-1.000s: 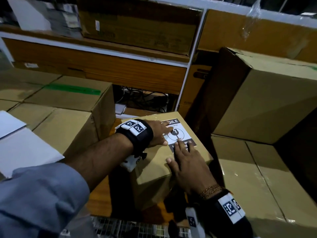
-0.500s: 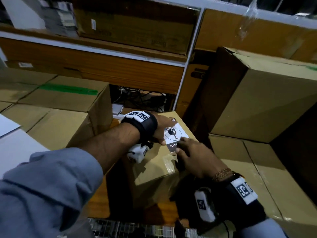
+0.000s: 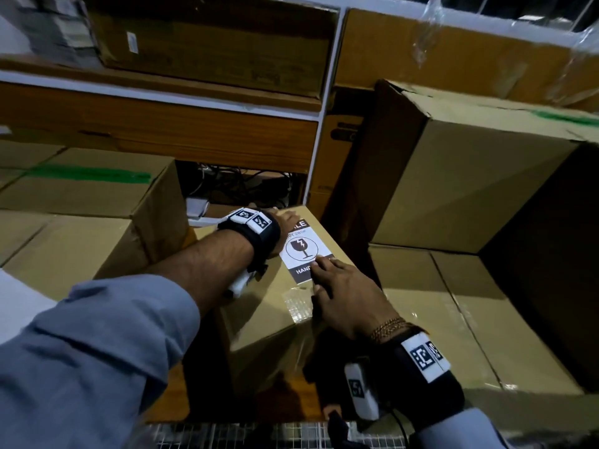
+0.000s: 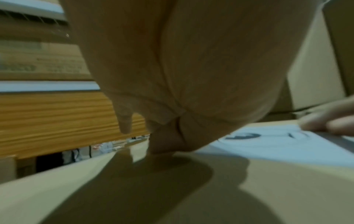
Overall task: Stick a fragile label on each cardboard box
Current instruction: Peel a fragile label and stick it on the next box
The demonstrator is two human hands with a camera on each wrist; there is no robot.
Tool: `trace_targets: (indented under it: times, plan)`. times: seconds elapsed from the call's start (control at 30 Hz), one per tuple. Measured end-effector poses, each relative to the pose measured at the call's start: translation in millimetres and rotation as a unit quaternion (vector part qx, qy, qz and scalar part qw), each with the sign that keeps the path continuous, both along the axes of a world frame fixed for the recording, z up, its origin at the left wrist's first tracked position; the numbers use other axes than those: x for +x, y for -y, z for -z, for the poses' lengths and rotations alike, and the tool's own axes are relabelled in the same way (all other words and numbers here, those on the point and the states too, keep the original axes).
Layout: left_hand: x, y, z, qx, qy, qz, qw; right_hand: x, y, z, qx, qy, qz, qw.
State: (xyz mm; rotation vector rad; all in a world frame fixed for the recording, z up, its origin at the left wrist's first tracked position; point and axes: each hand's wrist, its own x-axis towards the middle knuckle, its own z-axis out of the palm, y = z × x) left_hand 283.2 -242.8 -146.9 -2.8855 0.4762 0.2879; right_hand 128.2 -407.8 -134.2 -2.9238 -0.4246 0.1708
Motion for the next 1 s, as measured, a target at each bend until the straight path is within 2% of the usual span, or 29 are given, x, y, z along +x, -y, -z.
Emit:
trace_targets:
  times: [0.03,0.1,0.13,0.17,0.2,0.27,0.33,0.4,0.5,0.63,0.73,0.9,1.0]
  plan:
    - [-3.6,-2.8,-6.4,0.009,-0.001,-0.015,1.000,1.1,0.7,1.4,0.000,-0.001,-0.001,1.000]
    - [24.7,-9.1,9.6,0.053,-0.013,-0.039,0.998,3.2,0.9,3.7,0.001,-0.003,0.000,1.000]
    - [65.3,-18.2,43.2,0.053,-0.037,-0.031,0.997,3.7,2.0,4.3,0.004,-0.003,0.000,1.000]
    - [103.5,-26.7,72.6,0.061,-0.098,-0.047,0.992,3.7,3.2,4.7,0.009,-0.004,0.000,1.000]
    - [123.2,-32.8,87.1,0.045,-0.116,-0.062,0.990,3.5,5.3,5.6,0.015,-0.004,0.000,1.000]
    - [84.7,-31.6,43.1,0.042,-0.100,-0.087,0.990,2.9,9.6,9.6,0.033,-0.006,0.003,0.999]
    - [-1.9,-26.2,-25.4,0.044,-0.059,-0.090,0.993,1.7,10.4,16.2,0.063,-0.023,0.009,0.998]
    - [-33.9,-31.1,-53.8,0.030,-0.064,-0.125,0.990,1.6,6.8,22.5,0.075,-0.038,0.011,0.996]
    - [-44.1,-55.7,-46.5,-0.088,-0.030,-0.210,0.973,0.3,0.3,25.3,0.062,-0.037,0.011,0.997]
    - [-60.3,-83.0,-24.9,-0.137,-0.031,-0.256,0.957,-6.3,-9.7,26.2,-0.010,-0.010,0.022,1.000]
    - [-77.4,-92.0,-9.9,-0.158,-0.045,-0.282,0.945,-12.8,-17.2,26.2,-0.061,-0.006,0.077,0.995]
    - [-99.2,-97.0,4.8,-0.232,-0.054,-0.344,0.908,-10.5,-7.0,21.1,-0.027,-0.032,0.126,0.991]
    - [-108.9,-96.9,7.0,-0.266,-0.084,-0.337,0.899,-2.1,-0.6,12.4,-0.030,-0.031,0.157,0.987]
